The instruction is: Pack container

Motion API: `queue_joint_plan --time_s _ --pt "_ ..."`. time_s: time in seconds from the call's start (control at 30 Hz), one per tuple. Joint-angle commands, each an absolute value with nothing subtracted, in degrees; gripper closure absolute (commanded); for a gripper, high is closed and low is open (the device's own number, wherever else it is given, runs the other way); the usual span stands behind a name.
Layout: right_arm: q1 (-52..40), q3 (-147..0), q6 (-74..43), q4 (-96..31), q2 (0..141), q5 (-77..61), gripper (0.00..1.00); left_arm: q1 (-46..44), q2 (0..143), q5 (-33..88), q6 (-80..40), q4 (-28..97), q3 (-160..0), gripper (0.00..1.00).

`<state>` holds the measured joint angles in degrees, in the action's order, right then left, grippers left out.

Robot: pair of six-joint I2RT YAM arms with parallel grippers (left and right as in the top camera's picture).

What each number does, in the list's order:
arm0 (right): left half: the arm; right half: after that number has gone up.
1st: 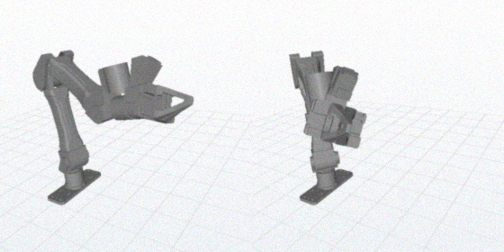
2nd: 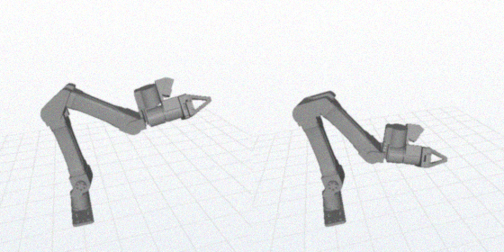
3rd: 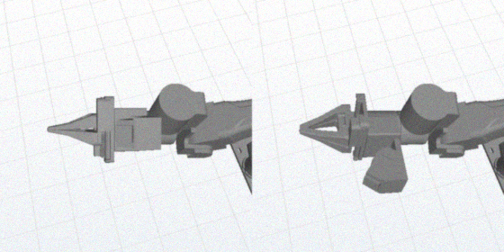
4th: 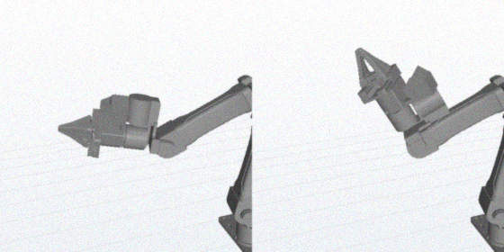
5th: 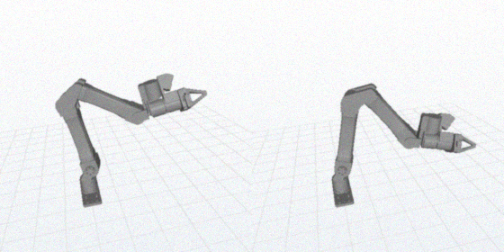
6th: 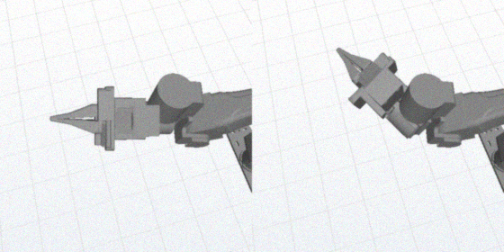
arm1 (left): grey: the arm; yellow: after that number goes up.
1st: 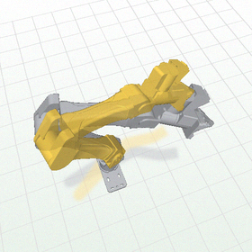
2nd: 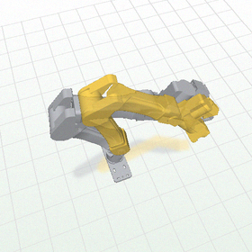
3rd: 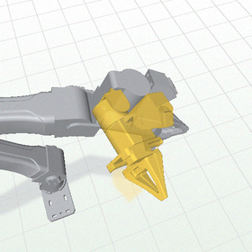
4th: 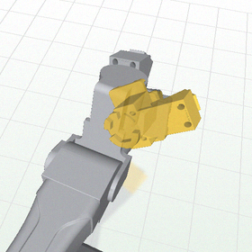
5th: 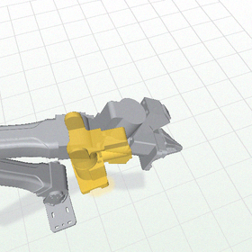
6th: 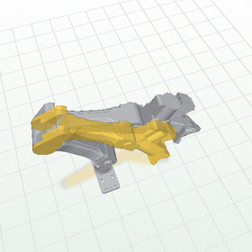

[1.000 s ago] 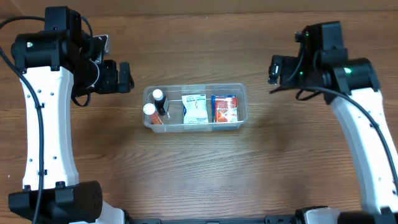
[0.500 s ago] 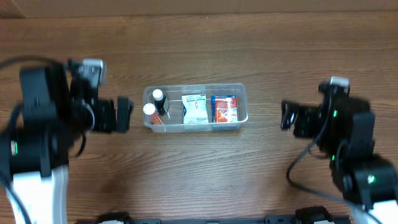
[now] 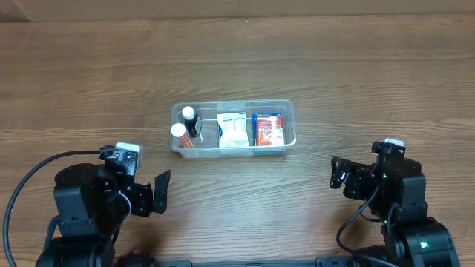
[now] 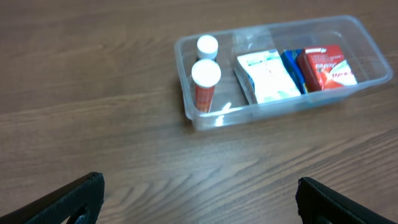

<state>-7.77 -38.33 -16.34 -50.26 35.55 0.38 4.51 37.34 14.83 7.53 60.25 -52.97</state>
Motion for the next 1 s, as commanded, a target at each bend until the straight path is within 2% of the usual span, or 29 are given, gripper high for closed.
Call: queue_joint_plan --time_s 0.0,0.6,0.77,0.97 --pt "-7.8 -38.1 -16.8 -50.0 35.7 0.5 0.00 4.4 37.9 15.9 8.6 60.2 -52.1 0.00" --pt "-7.7 -37.8 -14.6 -50.2 34.1 0.4 0.00 4.5 38.1 15.9 8.6 60.2 -52.1 0.00" --pt "-7.7 -31.0 -4.7 -40.5 26.3 -1.1 0.00 4.5 38.1 15.9 8.6 60.2 -52.1 0.00" --pt "-7.6 -16.2 -4.0 -28.3 10.0 -2.3 0.00 4.5 38.1 15.9 8.6 60.2 -52.1 0.00"
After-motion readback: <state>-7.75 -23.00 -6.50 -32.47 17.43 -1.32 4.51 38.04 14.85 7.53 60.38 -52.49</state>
